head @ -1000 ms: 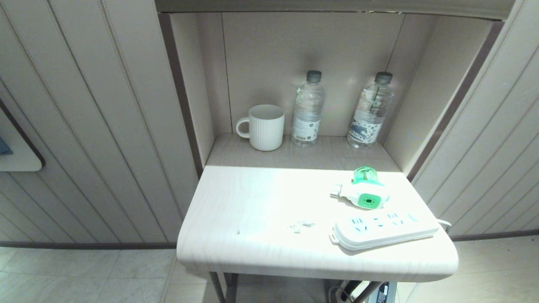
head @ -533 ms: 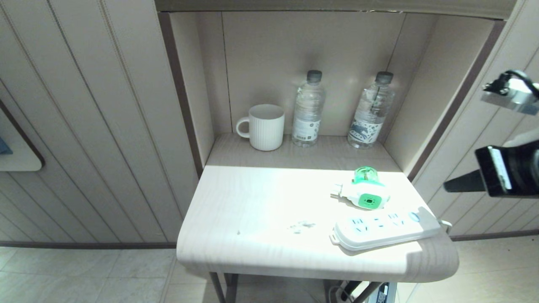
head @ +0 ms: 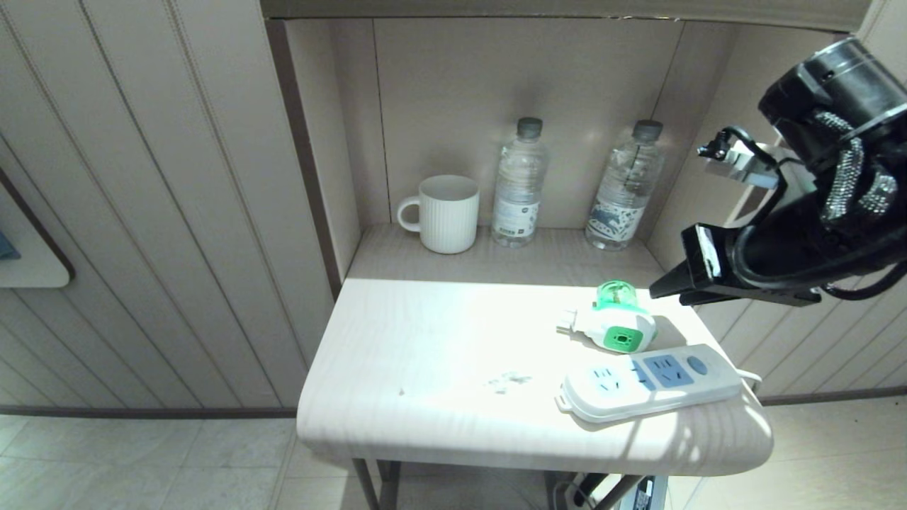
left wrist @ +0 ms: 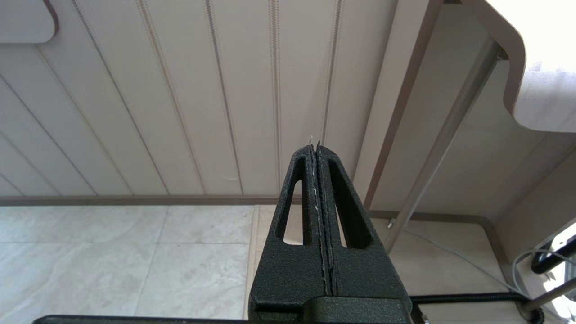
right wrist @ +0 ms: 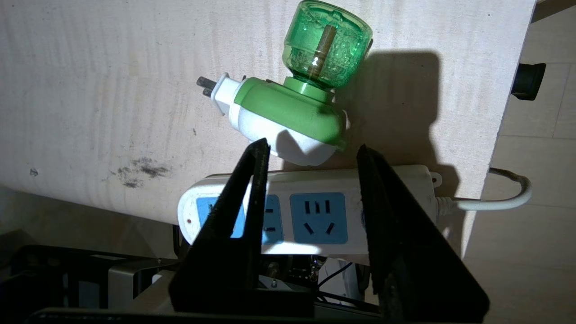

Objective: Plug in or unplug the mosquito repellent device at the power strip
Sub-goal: Place the mosquito repellent liquid on the table

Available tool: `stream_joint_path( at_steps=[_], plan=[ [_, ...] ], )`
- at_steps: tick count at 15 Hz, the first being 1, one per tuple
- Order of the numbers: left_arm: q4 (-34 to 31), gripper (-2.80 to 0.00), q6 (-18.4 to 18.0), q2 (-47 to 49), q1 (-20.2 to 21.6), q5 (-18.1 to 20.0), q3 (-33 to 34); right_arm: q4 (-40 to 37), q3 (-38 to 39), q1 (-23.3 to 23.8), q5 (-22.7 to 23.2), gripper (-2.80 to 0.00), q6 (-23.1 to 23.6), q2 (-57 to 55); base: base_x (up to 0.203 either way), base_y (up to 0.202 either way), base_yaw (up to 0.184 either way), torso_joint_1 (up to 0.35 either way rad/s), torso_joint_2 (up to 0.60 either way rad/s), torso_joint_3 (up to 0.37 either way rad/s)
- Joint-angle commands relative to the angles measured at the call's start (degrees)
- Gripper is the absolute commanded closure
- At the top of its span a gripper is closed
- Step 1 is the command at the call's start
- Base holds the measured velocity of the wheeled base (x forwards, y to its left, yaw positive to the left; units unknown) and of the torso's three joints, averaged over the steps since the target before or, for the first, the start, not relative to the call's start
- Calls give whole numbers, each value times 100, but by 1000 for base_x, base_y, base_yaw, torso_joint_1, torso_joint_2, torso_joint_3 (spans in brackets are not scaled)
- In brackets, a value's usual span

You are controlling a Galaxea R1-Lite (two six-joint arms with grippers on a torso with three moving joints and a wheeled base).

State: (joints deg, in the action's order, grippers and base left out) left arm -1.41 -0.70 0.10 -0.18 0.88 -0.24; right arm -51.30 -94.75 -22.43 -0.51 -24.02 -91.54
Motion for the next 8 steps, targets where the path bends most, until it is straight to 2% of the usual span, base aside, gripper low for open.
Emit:
stream_joint_path(
  at_steps=[1,8],
  plan=[
    [1,0,-1,-1,1,0,-2,-29,-136,-24,-1,-280,-101,-396,0,0,0,0,0,0],
    [1,0,-1,-1,-7,0,2,128,-771,19,-104,-280,-507,-1110,0,0,0,0,0,0]
  ],
)
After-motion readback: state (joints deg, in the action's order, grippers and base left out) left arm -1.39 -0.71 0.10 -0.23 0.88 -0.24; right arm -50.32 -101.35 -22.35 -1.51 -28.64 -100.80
